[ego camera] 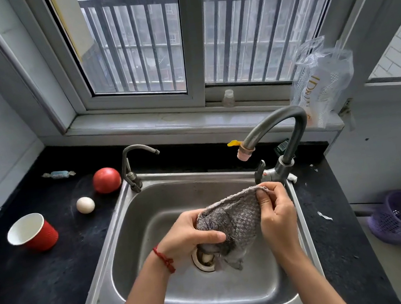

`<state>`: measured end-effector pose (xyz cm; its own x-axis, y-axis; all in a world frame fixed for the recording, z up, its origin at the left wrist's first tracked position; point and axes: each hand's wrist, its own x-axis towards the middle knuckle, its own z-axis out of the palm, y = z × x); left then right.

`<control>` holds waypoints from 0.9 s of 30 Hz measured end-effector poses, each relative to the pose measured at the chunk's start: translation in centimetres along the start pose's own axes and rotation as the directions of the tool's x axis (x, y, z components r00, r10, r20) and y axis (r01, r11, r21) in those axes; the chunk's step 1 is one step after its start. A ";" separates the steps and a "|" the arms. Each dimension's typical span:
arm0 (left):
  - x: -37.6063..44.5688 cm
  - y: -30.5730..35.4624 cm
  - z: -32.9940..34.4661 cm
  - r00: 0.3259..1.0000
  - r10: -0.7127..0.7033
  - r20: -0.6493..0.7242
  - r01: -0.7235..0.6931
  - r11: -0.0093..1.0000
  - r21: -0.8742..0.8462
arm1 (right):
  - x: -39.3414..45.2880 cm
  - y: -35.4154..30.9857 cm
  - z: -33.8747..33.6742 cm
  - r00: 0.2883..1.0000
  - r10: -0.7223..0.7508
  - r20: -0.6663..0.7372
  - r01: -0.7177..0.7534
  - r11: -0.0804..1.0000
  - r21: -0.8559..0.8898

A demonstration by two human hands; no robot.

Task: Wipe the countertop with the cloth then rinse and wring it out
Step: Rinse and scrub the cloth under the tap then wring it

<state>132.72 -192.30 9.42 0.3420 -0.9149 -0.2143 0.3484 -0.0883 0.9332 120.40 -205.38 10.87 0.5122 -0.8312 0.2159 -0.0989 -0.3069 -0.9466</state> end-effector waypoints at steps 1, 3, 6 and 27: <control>0.0 0.3 -0.3 0.999 -0.033 0.030 0.031 0.998 0.061 | 0.0 0.1 -0.1 1.000 -0.010 0.003 0.010 1.000 -0.014; 0.1 0.9 -0.7 0.998 -0.053 0.032 0.046 0.985 0.169 | 0.1 0.2 -0.1 0.999 -0.034 0.008 0.034 0.999 -0.025; 0.4 1.5 -1.1 0.986 0.049 -0.162 0.001 0.955 0.297 | 0.2 0.3 -0.3 0.996 -0.088 0.024 0.090 0.993 -0.074; 2.1 0.7 -1.5 0.953 0.168 -0.251 0.036 0.762 0.647 | 1.5 0.6 -1.6 0.877 0.016 0.480 -0.051 0.997 0.059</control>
<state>134.97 -193.73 9.23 0.6038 -0.7880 -0.1204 -0.2863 -0.3553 0.8898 119.78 -207.55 11.05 0.8573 -0.5114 0.0591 -0.0743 -0.2365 -0.9688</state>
